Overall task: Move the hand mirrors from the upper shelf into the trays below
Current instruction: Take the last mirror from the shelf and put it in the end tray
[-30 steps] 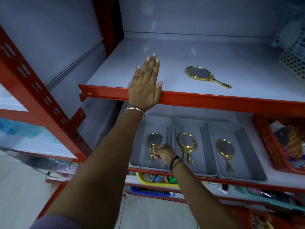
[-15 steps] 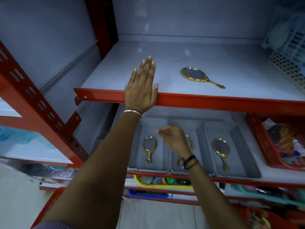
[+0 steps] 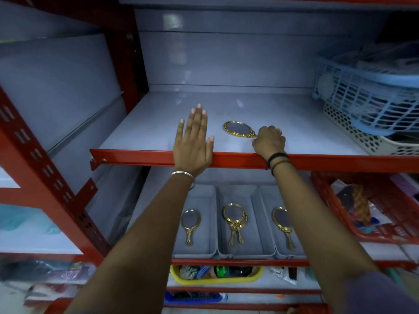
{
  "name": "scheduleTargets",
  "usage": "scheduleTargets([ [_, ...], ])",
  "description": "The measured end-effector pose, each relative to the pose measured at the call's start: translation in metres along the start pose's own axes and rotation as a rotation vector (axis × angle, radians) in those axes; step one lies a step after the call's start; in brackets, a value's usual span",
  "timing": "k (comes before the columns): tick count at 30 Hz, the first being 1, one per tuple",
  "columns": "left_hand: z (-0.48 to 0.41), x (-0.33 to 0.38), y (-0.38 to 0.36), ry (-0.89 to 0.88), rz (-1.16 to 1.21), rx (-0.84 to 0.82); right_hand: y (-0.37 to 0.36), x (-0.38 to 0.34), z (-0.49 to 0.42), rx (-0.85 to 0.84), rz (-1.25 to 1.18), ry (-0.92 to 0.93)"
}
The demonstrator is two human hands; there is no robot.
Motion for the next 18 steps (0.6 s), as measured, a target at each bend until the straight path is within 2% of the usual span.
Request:
scheduleTargets([
  [4, -0.01, 0.028, 0.002, -0.008, 0.024, 0.006, 0.004, -0.013, -0.001, 0.018, 0.12, 0.021],
  [7, -0.011, 0.028, -0.002, 0.003, 0.023, 0.007, -0.003, -0.011, -0.005, -0.036, 0.174, -0.021],
  [11, -0.011, 0.027, -0.003, 0.001, 0.016, 0.001, -0.006, -0.007, -0.01, -0.077, 0.151, -0.065],
  [14, -0.011, 0.027, -0.003, 0.003, 0.014, -0.004, -0.007, 0.003, -0.013, -0.146, -0.007, -0.103],
  [18, -0.011, 0.027, -0.003, 0.003, 0.019, -0.009, 0.001, 0.013, -0.016, -0.228, -0.464, -0.077],
])
Point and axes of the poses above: each hand's wrist, its own z-axis away from the middle knuckle, its own y-axis out of the back of the hand, x = y × z, the point moved 10 cm from there along -z, towards the middle knuckle, and after that the axes turned 10 degrees about -z, right-handed, at the moved point
